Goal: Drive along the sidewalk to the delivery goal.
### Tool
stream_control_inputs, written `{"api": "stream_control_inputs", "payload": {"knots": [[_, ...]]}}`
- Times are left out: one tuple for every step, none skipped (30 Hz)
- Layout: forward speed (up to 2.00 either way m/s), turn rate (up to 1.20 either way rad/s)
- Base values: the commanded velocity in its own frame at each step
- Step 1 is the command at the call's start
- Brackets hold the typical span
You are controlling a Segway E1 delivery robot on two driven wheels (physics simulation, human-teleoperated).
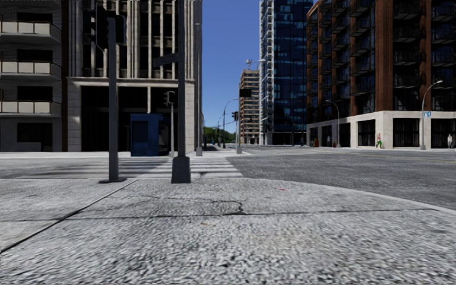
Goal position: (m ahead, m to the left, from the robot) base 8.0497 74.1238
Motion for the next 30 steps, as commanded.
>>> {"api": "stream_control_inputs", "payload": {"knots": [[2.00, -0.23], [2.00, -0.09], [2.00, 0.00], [2.00, 0.00], [2.00, 0.00], [2.00, 0.00], [2.00, 0.00], [2.00, 0.00], [2.00, 0.00], [2.00, 0.00], [2.00, 0.00], [2.00, 0.00], [2.00, 0.00], [2.00, 0.00], [2.00, 0.00], [2.00, 0.00], [2.00, 0.00], [2.00, 0.00], [2.00, 0.00], [2.00, 0.00], [2.00, 0.00], [2.00, 0.00], [2.00, 0.00], [2.00, 0.00], [2.00, 0.00], [2.00, 0.00], [2.00, 0.00], [2.00, 0.00], [2.00, 0.00], [2.00, 0.00]]}}
